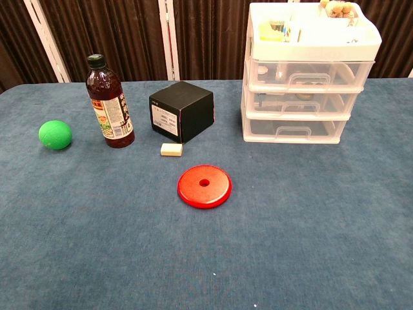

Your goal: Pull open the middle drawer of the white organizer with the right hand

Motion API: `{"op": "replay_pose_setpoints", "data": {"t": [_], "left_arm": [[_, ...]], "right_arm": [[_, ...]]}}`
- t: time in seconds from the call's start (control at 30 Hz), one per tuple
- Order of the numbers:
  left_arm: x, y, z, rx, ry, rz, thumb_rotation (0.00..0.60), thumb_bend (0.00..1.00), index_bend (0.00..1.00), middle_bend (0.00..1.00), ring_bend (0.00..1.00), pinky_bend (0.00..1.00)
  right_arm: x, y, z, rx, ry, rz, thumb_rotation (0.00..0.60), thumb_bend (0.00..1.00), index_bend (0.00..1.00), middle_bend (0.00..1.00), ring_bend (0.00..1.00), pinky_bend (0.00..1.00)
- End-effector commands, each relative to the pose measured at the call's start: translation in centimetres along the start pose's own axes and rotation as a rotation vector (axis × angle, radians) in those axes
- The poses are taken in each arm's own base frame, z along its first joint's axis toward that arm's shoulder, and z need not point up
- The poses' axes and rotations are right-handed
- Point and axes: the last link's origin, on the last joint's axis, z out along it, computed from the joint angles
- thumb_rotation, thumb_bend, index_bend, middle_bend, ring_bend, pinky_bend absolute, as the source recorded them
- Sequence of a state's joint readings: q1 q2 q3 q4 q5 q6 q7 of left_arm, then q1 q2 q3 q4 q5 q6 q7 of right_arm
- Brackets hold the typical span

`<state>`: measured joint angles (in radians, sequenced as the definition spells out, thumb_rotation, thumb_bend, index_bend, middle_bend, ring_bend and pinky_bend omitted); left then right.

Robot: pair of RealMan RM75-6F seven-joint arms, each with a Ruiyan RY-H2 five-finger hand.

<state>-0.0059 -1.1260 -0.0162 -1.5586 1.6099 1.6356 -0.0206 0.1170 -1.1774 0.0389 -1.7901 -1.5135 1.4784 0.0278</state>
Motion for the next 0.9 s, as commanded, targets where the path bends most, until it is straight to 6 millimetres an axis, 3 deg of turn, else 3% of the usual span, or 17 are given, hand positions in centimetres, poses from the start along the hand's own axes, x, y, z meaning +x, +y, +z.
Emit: {"op": "replay_pose_setpoints", "data": {"t": [0.03,0.27,0.53,0.9], "left_arm": [[0.0,0.0,0.1,-0.003,-0.001,-0.004,0.600,0.02,0.01,0.00,0.00,0.00],[0.1,0.1,0.0,-0.011,-0.007,-0.023,0.600,0.02,0.01,0.00,0.00,0.00],[0.2,0.0,-0.1,-0.016,-0.019,-0.039,0.600,0.02,0.01,0.00,0.00,0.00],[0.2,-0.3,0.2,-0.013,-0.035,-0.056,0.600,0.02,0.01,0.00,0.00,0.00]], "right_arm": [[-1.5,-4.2,1.6,-0.049,-0.191,0.385,0.600,0.63,0.00,0.78,0.82,0.90],[-3.7,-8.5,5.3,-0.110,-0.381,0.655,0.600,0.80,0.00,0.82,0.85,0.91],[-6.9,-11.0,9.1,-0.193,-0.439,0.841,0.600,0.92,0.00,0.82,0.85,0.91],[-10.8,-12.5,13.6,-0.298,-0.463,0.968,0.600,0.93,0.00,0.82,0.85,0.91]]}}
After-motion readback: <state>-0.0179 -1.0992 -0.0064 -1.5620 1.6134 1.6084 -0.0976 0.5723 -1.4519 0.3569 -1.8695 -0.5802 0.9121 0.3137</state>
